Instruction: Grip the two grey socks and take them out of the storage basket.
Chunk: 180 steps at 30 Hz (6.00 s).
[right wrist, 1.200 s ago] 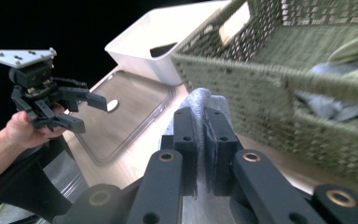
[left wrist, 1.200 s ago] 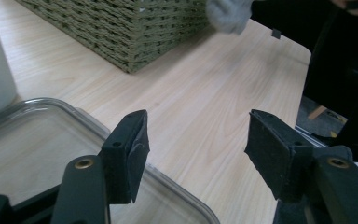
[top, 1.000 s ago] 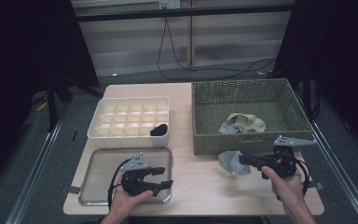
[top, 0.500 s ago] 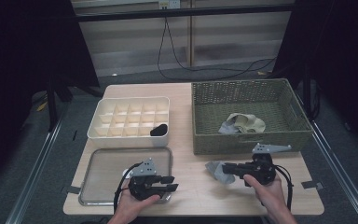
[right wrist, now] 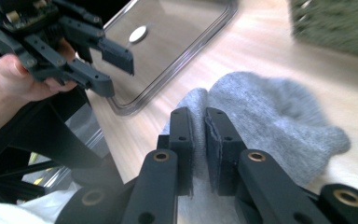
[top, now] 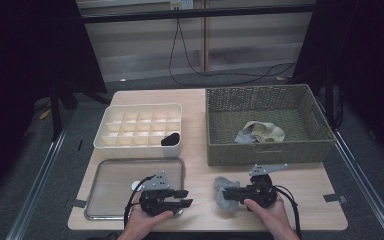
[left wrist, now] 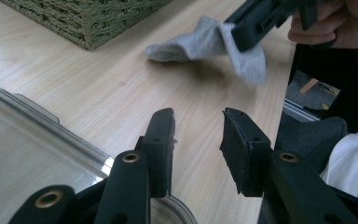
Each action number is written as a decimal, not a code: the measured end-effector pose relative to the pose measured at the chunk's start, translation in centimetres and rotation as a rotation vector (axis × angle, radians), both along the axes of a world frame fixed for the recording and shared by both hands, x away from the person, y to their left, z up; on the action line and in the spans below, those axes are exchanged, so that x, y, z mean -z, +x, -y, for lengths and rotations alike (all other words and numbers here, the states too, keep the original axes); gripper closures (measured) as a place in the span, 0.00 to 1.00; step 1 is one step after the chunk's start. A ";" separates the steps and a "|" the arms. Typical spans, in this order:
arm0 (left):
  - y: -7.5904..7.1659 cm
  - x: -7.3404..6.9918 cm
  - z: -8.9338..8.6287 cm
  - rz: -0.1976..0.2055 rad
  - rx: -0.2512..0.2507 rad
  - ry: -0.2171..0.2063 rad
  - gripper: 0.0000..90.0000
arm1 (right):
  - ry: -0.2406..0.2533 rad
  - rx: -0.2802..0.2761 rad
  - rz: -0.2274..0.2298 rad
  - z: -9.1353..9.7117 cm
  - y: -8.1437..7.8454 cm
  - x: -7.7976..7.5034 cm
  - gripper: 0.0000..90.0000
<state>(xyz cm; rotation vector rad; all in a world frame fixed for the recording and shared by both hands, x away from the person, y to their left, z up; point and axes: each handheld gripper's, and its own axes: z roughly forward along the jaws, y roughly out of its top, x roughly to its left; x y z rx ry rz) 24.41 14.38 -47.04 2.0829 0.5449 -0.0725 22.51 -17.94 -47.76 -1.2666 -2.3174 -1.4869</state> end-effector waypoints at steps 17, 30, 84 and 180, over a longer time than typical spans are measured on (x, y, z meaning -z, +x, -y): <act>-0.3 0.3 2.4 -0.046 0.068 -0.042 0.73 | -0.032 0.001 0.014 -0.1 0.7 -0.2 0.81; -0.7 1.6 8.5 -0.057 0.164 0.031 0.80 | -0.128 0.034 0.021 0.7 4.4 0.9 0.94; 2.8 2.1 6.9 -0.046 0.033 0.129 0.80 | -0.150 0.117 0.009 5.0 1.1 0.2 0.82; 5.1 1.3 9.5 -0.109 -0.006 0.016 0.83 | -0.089 -0.036 0.014 1.2 -2.2 0.4 1.00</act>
